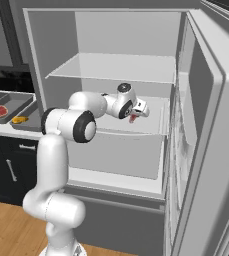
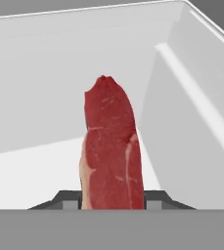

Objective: Place one corn and one steak in each tupperware on the nearby counter, to pack two identical lunches.

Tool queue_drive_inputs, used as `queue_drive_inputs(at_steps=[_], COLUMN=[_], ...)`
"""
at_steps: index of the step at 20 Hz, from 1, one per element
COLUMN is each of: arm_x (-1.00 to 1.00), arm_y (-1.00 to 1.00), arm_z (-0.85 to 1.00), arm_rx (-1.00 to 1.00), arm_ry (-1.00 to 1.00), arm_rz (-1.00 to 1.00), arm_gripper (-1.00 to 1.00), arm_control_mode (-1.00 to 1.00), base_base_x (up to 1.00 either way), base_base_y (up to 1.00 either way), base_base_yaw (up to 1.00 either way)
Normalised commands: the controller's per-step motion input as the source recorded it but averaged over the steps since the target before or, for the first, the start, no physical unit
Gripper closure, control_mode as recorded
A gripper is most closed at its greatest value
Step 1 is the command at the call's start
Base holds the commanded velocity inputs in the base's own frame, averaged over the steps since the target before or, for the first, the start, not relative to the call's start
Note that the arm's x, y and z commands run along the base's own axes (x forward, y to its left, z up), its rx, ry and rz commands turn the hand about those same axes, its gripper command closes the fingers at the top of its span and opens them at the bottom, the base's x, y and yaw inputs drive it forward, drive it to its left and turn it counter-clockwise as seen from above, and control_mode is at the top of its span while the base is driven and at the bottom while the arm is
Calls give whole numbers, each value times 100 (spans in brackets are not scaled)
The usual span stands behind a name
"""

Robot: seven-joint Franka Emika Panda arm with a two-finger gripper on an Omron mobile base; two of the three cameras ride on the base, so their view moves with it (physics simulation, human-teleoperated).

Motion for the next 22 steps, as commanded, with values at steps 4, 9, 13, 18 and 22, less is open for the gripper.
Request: queue_drive_inputs(at_steps=[4,9,13,18,22], arm_x=[-25,-20,-21,-23,-26], arm_y=[0,0,0,0,0], arm_z=[0,0,0,0,8], arm_rx=[0,0,0,0,0], arm_ry=[0,0,0,0,0], arm_rz=[0,0,0,0,0], arm_gripper=[100,100,100,100,100], arm_control_mode=[-100,-100,-100,-100,-100], base_base_x=[0,0,0,0,0], base_base_y=[0,0,0,0,0], base_base_yaw=[0,0,0,0,0])
